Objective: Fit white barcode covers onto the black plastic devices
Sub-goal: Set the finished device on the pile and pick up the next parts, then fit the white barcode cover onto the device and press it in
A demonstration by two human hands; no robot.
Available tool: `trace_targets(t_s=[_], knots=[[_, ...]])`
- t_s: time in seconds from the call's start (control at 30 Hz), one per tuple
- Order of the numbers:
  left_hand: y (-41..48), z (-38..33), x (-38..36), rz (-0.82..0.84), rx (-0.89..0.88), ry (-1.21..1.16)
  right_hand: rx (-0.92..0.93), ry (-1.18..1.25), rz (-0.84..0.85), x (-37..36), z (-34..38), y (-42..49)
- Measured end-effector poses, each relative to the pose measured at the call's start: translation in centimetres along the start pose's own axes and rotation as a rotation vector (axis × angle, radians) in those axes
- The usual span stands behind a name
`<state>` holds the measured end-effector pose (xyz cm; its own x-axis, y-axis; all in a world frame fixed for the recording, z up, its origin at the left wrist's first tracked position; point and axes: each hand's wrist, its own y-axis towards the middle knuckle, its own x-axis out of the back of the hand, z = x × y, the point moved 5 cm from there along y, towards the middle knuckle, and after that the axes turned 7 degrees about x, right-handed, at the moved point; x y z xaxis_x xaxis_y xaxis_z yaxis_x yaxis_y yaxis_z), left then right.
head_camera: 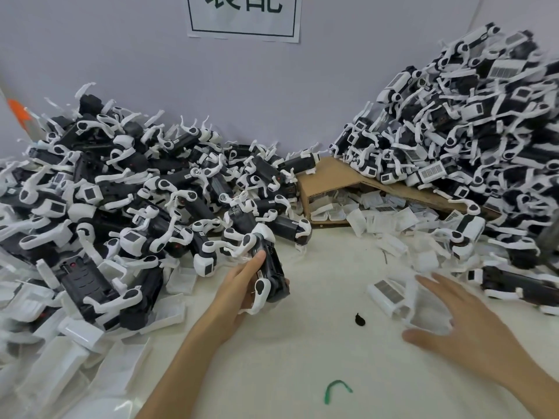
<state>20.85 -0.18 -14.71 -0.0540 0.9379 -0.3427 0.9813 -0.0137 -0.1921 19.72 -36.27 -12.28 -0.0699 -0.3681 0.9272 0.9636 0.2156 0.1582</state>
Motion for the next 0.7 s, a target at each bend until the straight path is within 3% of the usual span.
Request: trace_targets(t_s=[0.23,0.57,0.7], knots=[[-0.2,-0.2,-0.1,-0.017,0.000,0.014,0.172,-0.011,0.136,-3.4,6.7,6.5],[-0.4,-0.3,0.0,-0.030,0.031,0.015,0.312,-0.056,0.108,-6.2,12.9,12.5],[-0.3,-0.4,0.1,-0.045,0.022,0.001,0.292,-0.037,-0.047,-5.2,13.7,12.4]])
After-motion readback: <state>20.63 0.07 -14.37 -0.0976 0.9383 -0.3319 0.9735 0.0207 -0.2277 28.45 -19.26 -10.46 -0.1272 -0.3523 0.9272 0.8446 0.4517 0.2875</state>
